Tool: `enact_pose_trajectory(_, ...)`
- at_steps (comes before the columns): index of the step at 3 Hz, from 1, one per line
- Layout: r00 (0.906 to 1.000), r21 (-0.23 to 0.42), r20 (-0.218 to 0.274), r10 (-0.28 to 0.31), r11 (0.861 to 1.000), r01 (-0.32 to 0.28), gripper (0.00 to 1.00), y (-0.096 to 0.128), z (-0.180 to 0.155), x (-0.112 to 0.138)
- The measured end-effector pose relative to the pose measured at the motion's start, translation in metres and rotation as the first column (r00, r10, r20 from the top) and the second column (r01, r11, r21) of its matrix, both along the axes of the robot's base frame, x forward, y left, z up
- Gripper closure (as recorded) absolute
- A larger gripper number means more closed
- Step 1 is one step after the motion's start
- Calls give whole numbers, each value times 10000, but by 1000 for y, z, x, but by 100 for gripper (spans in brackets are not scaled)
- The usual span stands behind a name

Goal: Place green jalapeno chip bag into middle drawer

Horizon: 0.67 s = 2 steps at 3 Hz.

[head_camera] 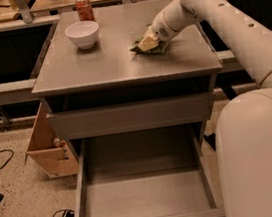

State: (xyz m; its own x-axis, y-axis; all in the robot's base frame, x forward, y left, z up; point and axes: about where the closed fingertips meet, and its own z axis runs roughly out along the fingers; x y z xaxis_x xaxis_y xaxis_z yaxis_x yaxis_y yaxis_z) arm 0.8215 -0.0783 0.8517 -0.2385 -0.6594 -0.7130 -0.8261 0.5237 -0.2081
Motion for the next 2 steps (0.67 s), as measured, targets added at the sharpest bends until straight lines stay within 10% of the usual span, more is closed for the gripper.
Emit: enact_pose_trajectory(2, 9966, -73, 815, -144, 9999, 151, 100, -23, 32, -42)
